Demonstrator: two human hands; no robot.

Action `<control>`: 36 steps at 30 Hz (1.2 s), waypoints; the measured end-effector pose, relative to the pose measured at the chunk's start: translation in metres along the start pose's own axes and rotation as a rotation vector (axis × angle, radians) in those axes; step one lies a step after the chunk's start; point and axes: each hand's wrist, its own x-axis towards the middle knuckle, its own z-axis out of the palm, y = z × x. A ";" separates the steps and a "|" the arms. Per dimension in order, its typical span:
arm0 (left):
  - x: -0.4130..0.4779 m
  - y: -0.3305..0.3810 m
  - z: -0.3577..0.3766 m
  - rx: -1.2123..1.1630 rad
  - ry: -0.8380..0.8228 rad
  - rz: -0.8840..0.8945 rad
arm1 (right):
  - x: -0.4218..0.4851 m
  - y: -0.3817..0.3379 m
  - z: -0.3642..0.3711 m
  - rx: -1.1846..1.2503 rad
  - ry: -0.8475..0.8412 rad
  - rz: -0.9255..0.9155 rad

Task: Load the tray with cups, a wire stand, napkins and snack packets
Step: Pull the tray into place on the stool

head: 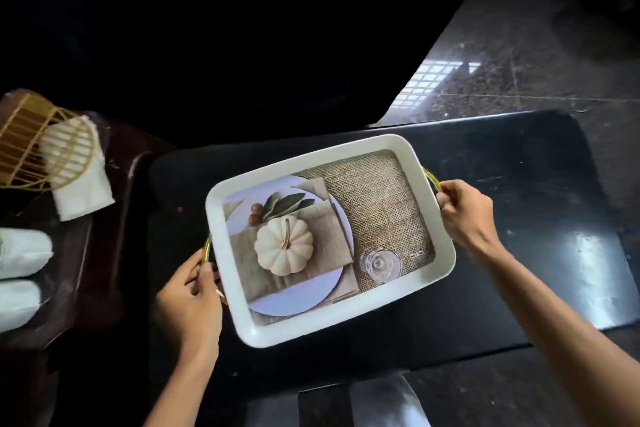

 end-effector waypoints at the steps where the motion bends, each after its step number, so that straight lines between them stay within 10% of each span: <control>1: -0.006 0.005 0.009 0.005 -0.017 0.001 | 0.001 0.013 -0.010 0.007 0.007 0.018; 36: -0.073 0.028 0.121 0.211 -0.126 0.068 | 0.019 0.131 -0.066 0.013 -0.026 0.133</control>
